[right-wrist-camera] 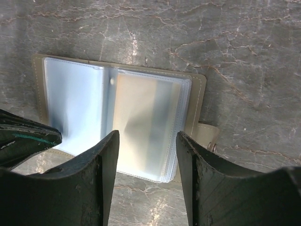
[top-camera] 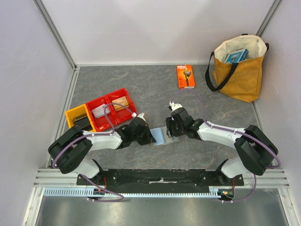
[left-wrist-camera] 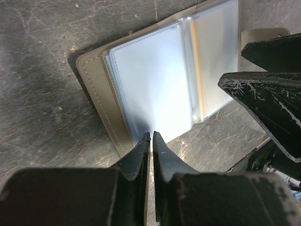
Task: Take the credit cards out of the card holder
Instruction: Remove the credit card from the card holder.
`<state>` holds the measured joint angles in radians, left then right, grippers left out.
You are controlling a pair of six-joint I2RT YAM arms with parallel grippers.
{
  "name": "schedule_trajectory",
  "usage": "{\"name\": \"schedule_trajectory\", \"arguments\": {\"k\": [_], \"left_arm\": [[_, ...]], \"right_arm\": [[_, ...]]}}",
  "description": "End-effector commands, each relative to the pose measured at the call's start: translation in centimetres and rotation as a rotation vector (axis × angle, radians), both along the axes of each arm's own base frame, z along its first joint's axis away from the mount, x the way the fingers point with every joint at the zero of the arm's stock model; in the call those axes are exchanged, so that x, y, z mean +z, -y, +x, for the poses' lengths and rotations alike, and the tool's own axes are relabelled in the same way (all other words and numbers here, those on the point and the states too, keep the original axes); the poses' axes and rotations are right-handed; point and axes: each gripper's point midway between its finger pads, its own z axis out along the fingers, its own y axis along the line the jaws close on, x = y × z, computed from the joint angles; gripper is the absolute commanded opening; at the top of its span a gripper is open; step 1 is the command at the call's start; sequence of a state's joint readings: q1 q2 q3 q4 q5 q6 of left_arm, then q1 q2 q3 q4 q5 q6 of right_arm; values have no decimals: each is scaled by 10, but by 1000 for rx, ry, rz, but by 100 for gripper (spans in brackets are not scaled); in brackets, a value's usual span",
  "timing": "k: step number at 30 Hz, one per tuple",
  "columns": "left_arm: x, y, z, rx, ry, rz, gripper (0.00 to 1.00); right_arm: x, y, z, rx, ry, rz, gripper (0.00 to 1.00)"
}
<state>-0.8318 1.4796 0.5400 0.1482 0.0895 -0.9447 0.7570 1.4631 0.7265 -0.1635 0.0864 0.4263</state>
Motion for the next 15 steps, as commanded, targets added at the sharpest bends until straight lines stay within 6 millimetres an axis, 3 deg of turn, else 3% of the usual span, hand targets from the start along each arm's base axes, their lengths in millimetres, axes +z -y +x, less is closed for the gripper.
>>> {"name": "schedule_trajectory", "arguments": {"k": [1, 15], "left_arm": [[-4, -2, -4, -1, -14, 7, 11], [-4, 0, -5, -7, -16, 5, 11]], "right_arm": [[7, -10, 3, 6, 24, 58, 58], [-5, -11, -2, 22, -22, 43, 56]]}}
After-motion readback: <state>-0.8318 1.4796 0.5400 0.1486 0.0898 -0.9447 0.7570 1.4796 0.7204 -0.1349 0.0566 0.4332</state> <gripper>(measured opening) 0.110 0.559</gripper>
